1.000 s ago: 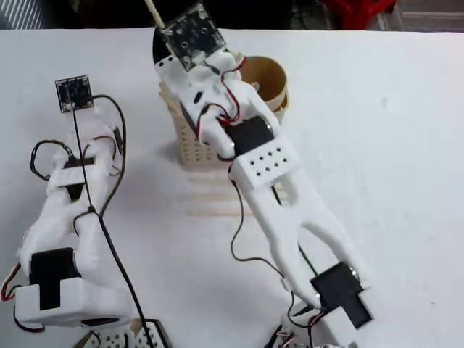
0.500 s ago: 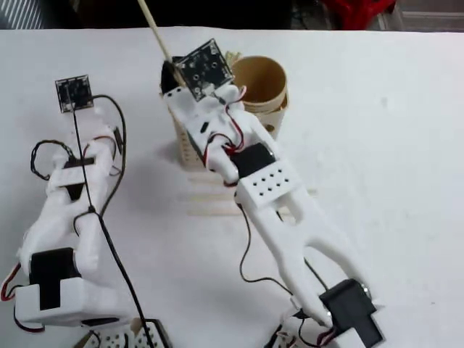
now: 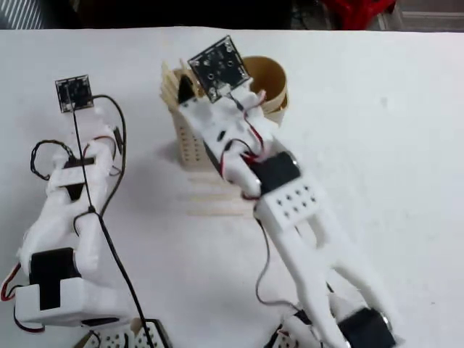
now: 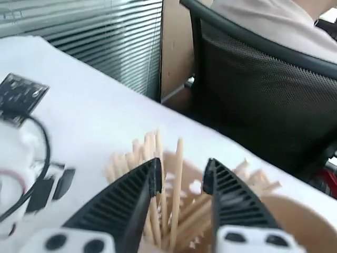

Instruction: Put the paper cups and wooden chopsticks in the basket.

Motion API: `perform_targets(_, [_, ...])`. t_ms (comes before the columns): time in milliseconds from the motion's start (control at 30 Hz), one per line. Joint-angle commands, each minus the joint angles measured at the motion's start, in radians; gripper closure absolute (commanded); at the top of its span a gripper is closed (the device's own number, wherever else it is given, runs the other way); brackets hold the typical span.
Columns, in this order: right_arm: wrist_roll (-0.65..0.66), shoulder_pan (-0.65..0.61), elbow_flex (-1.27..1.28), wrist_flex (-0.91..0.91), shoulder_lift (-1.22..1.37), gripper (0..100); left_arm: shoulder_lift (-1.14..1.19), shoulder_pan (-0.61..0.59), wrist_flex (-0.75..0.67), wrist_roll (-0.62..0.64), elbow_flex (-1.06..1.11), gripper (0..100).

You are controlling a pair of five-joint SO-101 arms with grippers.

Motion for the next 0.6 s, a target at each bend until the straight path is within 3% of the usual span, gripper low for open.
perform_targets(0, [0.000,0.021,-0.012,0.348,-0.208,89.7,-0.004,0.013,-0.003,0.002,-0.049,91])
perform_targets(167, [0.295,0.012,-0.018,0.667,-0.338,87.5,-0.004,0.013,-0.003,0.002,-0.052,91])
perform_targets(300, [0.381,0.015,-0.008,0.814,-0.343,86.1,-0.004,0.013,-0.003,0.002,-0.052,91])
perform_targets(433, [0.537,-0.004,0.071,0.880,-0.308,86.1,-0.004,0.013,-0.003,0.002,-0.052,91])
perform_targets(567, [0.624,-0.008,0.192,0.835,-0.216,86.1,-0.004,0.013,-0.003,0.002,-0.052,91])
